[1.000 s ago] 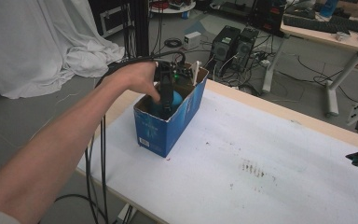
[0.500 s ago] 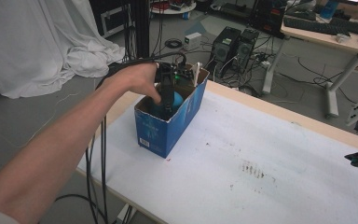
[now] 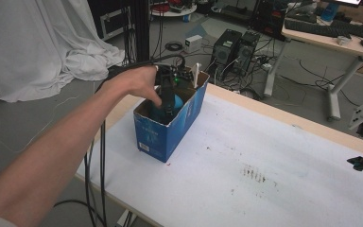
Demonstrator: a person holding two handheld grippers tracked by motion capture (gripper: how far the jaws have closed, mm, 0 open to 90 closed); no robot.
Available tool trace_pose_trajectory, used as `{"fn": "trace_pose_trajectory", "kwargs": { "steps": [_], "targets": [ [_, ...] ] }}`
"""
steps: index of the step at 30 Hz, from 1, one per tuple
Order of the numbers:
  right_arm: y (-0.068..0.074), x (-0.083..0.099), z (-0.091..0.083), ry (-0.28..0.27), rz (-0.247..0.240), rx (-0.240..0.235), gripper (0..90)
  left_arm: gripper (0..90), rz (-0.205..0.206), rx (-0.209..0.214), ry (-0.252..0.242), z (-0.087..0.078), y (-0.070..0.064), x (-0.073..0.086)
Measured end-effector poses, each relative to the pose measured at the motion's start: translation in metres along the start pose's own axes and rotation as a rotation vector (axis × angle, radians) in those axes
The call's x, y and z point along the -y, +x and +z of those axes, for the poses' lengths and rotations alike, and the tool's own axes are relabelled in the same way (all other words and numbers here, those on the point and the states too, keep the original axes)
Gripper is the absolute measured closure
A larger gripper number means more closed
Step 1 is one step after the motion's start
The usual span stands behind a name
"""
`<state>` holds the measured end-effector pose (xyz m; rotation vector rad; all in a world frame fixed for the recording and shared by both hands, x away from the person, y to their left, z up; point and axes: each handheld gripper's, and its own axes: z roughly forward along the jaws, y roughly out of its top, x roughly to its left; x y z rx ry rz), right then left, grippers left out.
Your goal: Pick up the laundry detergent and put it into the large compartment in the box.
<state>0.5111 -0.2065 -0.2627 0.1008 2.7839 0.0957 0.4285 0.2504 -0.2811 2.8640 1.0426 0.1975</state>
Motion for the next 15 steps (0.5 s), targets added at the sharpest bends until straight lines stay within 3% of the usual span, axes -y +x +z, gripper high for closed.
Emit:
{"fn": "trace_pose_trajectory", "kwargs": {
  "steps": [15],
  "targets": [
    [0.0014, -0.0017, 0.0001, 0.005, -0.009, 0.002, 12.6, 25.2, -0.004, -0.008, -0.022, -0.0086, 0.0008, 0.0032]
  ]
}}
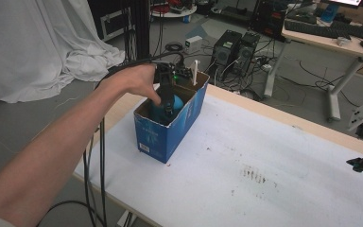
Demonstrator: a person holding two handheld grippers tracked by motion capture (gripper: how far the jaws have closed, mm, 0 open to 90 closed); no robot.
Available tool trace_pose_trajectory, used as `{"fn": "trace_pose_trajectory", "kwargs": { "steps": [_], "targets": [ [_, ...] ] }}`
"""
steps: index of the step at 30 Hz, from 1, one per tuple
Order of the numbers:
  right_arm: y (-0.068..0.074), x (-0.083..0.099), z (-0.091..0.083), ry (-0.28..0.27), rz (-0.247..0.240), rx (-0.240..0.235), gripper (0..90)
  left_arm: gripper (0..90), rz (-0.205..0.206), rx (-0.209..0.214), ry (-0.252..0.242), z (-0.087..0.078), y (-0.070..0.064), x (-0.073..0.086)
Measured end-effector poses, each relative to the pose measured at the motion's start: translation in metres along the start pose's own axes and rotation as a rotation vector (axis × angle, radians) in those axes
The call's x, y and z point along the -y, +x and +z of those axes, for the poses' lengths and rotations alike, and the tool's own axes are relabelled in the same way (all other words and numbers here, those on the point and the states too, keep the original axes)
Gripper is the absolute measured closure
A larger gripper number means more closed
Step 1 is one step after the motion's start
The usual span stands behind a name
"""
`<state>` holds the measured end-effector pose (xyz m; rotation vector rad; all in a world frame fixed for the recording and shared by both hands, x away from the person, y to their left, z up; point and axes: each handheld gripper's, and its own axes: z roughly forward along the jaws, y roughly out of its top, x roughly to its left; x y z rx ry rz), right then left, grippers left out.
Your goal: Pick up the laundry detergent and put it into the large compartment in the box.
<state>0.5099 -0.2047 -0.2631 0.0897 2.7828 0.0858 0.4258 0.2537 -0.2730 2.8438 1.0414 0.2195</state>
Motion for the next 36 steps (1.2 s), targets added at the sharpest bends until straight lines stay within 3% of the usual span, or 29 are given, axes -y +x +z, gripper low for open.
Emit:
{"fn": "trace_pose_trajectory", "kwargs": {
  "steps": [22, 26, 31, 36],
  "targets": [
    [0.001, 0.0, -0.002, 0.001, 0.003, 0.002, 12.6, 21.5, 0.039, -0.037, -0.009, -0.03, -0.006, -0.006],
    [0.001, 0.001, -0.003, 0.0, 0.005, 0.003, 12.6, 21.5, 0.042, -0.044, -0.024, -0.041, -0.008, -0.011],
    [0.001, 0.002, -0.004, -0.003, 0.005, 0.008, 12.6, 21.5, 0.089, -0.055, -0.056, -0.058, -0.02, -0.026],
    [0.002, 0.002, -0.005, -0.003, 0.003, 0.008, 12.6, 21.5, 0.123, -0.049, -0.069, -0.063, -0.031, -0.042]
  ]
}}
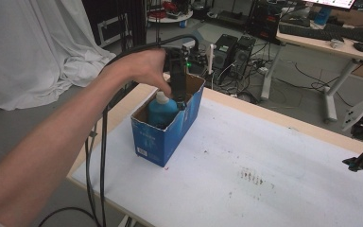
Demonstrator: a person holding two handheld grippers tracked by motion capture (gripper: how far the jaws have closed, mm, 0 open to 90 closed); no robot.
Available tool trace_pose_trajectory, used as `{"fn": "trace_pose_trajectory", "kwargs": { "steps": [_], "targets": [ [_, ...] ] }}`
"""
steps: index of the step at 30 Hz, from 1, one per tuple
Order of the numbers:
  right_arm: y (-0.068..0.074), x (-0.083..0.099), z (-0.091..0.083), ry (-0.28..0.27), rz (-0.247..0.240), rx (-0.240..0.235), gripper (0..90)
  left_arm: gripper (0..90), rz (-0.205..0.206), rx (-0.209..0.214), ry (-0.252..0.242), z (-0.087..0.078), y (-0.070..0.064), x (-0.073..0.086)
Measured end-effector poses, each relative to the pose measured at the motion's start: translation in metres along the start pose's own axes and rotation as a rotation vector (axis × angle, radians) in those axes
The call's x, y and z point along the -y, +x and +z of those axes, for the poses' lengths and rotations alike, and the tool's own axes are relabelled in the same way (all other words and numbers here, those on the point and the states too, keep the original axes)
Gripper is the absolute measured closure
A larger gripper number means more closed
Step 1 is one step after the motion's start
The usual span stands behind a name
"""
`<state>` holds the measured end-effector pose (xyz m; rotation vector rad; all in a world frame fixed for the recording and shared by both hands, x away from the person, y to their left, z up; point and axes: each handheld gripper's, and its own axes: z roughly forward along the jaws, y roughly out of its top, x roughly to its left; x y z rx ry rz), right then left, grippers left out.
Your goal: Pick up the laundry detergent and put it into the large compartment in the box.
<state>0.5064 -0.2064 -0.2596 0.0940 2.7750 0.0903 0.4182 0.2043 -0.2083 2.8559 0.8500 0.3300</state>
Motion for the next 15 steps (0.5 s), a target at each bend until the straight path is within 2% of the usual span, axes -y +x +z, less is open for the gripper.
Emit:
{"fn": "trace_pose_trajectory", "kwargs": {
  "steps": [7, 8, 11, 15],
  "targets": [
    [0.001, 0.0, -0.001, 0.006, 0.002, 0.006, 12.6, 21.4, 0.086, 0.008, -0.001, 0.006, -0.021, -0.03],
    [0.001, 0.0, -0.001, 0.006, 0.001, 0.006, 12.6, 21.5, 0.086, 0.008, -0.001, 0.006, -0.021, -0.03],
    [0.002, -0.002, -0.001, 0.004, -0.003, 0.007, 12.6, 21.5, 0.135, 0.028, -0.022, 0.01, -0.036, -0.049],
    [0.003, -0.004, -0.002, 0.002, -0.005, 0.006, 12.6, 21.4, 0.177, 0.045, -0.03, 0.013, -0.047, -0.063]
  ]
}}
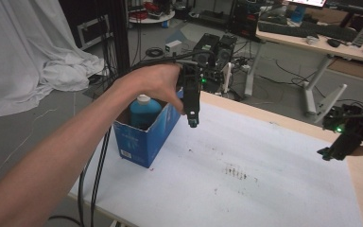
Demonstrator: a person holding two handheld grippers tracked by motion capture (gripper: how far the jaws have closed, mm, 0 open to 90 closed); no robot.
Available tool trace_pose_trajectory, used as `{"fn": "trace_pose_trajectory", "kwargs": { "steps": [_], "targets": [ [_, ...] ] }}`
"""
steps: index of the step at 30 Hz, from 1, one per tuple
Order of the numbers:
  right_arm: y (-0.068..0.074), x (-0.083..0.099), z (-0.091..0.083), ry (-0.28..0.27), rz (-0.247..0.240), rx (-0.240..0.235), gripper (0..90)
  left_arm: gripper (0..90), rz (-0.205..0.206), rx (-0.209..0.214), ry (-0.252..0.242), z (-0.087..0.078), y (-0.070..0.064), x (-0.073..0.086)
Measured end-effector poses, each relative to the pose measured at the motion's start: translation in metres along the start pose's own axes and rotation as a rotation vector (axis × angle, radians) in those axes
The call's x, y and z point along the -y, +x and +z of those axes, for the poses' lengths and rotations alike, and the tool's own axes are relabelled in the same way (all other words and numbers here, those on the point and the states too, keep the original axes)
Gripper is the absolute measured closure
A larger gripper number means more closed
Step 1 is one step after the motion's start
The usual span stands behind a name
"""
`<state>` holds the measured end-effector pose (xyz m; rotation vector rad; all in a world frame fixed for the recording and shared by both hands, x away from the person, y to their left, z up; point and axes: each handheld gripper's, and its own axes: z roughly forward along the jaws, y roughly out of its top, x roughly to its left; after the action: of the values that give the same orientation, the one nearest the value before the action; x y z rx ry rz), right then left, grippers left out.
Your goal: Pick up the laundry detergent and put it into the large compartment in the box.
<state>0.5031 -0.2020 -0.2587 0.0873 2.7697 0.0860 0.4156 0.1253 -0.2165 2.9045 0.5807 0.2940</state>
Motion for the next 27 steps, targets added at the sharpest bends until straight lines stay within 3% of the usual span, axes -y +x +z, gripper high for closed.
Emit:
{"fn": "trace_pose_trajectory", "kwargs": {
  "steps": [3, 8, 9, 11, 17, 27],
  "targets": [
    [0.001, -0.002, -0.001, 0.002, -0.002, 0.003, 12.6, 16.6, 0.052, 0.013, -0.018, 0.009, -0.013, -0.018],
    [0.002, -0.004, -0.003, 0.002, -0.001, 0.002, 12.6, 16.2, 0.127, 0.04, -0.009, 0.023, -0.031, -0.037],
    [0.002, -0.005, -0.002, -0.001, 0.0, 0.004, 12.6, 16.2, 0.127, 0.04, -0.009, 0.023, -0.031, -0.037],
    [0.003, -0.005, -0.003, 0.003, -0.004, 0.002, 12.6, 16.2, 0.169, 0.05, 0.006, 0.033, -0.041, -0.046],
    [0.004, -0.006, -0.005, -0.007, 0.001, -0.001, 12.6, 16.2, 0.219, 0.094, 0.025, 0.054, -0.055, -0.057],
    [0.008, -0.005, -0.01, -0.022, 0.008, 0.0, 12.6, 16.2, 0.28, 0.108, 0.067, 0.082, -0.071, -0.062]
  ]
}}
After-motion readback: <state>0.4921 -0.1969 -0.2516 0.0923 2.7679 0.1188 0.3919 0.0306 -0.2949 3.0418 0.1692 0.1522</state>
